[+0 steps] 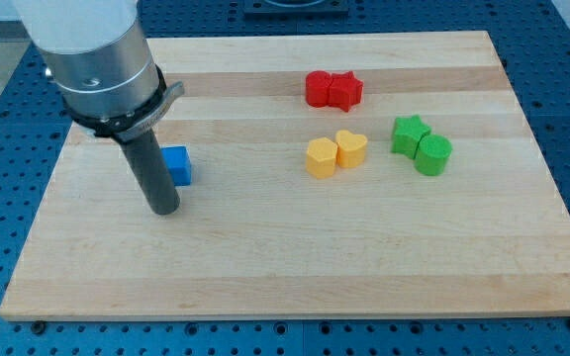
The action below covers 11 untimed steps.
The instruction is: Move the blue cube to the bottom of blue triangle
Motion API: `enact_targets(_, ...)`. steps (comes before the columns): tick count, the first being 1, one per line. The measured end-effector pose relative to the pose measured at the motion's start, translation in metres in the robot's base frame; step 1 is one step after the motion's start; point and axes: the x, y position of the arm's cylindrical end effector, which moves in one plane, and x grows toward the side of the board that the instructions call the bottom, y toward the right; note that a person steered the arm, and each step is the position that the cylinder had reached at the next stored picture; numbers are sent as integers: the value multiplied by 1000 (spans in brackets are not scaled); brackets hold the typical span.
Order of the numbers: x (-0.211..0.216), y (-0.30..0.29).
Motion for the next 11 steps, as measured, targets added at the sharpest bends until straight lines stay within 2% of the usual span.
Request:
enact_targets(1,-58,-8)
enact_targets(3,-113,-8)
enact_targets(4,-118,-8)
enact_targets(5,-76,13)
enact_targets(6,-93,52)
enact_targets(7,-104,52)
enact_targets(8,-140,52)
enact_targets(11,-179,-35)
